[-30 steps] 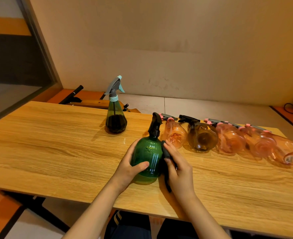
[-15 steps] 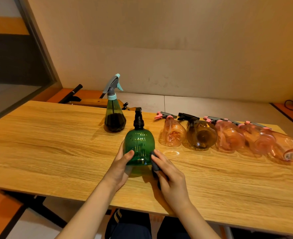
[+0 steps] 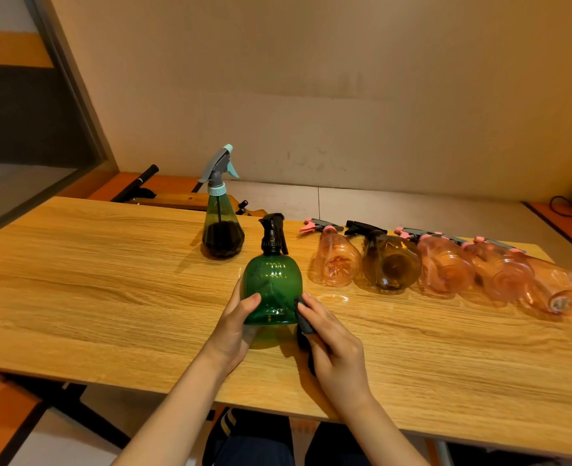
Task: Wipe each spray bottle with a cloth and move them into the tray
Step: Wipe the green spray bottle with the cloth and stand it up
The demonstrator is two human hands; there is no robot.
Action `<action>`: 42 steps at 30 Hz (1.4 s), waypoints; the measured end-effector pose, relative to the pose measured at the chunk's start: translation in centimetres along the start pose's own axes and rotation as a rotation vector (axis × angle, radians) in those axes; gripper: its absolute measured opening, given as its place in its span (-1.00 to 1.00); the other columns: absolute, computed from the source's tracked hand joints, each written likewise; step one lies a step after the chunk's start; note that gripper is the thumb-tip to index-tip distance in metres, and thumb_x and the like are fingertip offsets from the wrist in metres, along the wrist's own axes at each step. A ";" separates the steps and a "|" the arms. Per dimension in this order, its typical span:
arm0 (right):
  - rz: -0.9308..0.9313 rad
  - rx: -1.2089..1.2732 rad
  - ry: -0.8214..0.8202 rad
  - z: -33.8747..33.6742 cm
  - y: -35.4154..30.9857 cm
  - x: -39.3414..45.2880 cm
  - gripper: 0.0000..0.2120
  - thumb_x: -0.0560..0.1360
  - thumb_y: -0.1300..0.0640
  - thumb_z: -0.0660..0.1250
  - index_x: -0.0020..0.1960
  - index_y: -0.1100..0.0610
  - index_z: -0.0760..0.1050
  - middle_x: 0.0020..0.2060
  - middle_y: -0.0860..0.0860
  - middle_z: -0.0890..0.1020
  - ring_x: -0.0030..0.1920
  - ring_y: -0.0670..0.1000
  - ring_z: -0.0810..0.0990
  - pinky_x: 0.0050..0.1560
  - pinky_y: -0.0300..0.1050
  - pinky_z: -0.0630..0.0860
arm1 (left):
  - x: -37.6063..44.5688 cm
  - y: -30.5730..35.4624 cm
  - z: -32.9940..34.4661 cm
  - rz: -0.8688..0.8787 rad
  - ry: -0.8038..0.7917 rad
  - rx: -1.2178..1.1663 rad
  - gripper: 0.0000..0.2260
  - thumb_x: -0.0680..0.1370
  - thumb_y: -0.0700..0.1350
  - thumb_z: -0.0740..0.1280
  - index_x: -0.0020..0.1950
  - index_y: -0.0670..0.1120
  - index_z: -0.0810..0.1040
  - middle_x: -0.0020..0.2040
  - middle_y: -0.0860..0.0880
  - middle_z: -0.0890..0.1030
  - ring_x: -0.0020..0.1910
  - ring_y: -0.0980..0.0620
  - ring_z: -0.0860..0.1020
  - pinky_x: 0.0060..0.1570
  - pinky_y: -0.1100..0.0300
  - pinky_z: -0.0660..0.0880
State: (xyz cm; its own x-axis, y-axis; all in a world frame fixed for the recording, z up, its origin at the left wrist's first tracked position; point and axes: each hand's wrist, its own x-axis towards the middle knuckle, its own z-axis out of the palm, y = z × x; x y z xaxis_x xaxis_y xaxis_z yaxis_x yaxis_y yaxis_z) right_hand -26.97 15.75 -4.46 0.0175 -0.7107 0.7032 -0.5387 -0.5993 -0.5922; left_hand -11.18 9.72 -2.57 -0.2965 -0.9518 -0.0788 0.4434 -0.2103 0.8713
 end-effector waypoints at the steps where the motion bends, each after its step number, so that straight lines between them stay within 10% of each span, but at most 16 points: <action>1: 0.008 0.004 0.006 0.0 0.0 0.0 -0.53 0.46 0.36 0.22 0.31 0.01 0.40 0.35 -0.29 0.35 0.34 -0.06 0.40 0.32 -0.09 0.36 | 0.0 0.0 0.0 -0.001 0.007 0.014 0.07 -0.02 0.19 0.66 0.41 -0.07 0.33 0.14 -0.12 0.62 0.07 -0.04 0.62 -0.13 0.16 0.59; 19: 0.040 0.022 0.106 0.0 0.1 2.3 -0.61 0.47 0.28 0.24 0.28 0.06 0.44 0.24 0.00 0.50 0.31 -0.09 0.42 0.32 -0.19 0.34 | -0.2 -0.5 0.2 0.082 -0.111 0.285 -0.24 0.21 -0.08 0.51 0.37 0.10 0.33 0.19 0.00 0.59 0.16 0.03 0.59 -0.05 0.18 0.56; 25: 0.088 0.027 0.062 -0.9 -0.2 6.0 -0.63 0.47 0.24 0.29 0.26 0.07 0.41 0.23 -0.08 0.47 0.29 -0.32 0.35 0.29 -0.36 0.29 | -0.5 -0.3 0.4 0.092 -0.137 0.347 -0.28 0.22 -0.06 0.51 0.33 0.16 0.33 0.31 0.03 0.47 0.21 0.14 0.55 0.00 0.21 0.54; 34: 0.317 0.268 0.134 -0.8 0.5 4.1 -0.70 0.48 -0.01 0.20 0.18 -0.05 0.50 0.17 -0.09 0.57 0.25 -0.12 0.48 0.28 -0.13 0.40 | -0.4 -0.4 0.3 0.089 -0.166 0.335 -0.26 0.22 -0.08 0.51 0.36 0.13 0.33 0.28 0.03 0.51 0.22 0.08 0.55 0.01 0.18 0.54; 42: 0.318 0.273 0.138 -0.1 -0.1 2.5 -0.67 0.48 0.01 0.19 0.23 -0.07 0.45 0.23 -0.35 0.46 0.32 -0.20 0.39 0.28 -0.37 0.29 | -0.2 -0.6 0.1 0.089 -0.134 0.304 -0.28 0.20 -0.03 0.50 0.33 0.13 0.36 0.26 -0.01 0.54 0.20 0.04 0.57 -0.01 0.16 0.55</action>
State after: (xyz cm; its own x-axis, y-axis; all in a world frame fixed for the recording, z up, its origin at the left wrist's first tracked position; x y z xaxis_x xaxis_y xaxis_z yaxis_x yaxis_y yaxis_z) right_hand -26.93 14.06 -2.65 -0.2359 -0.8310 0.5037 -0.2559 -0.4469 -0.8572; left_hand -11.43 10.05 -3.00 -0.3852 -0.9214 0.0505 0.2056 -0.0324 0.9781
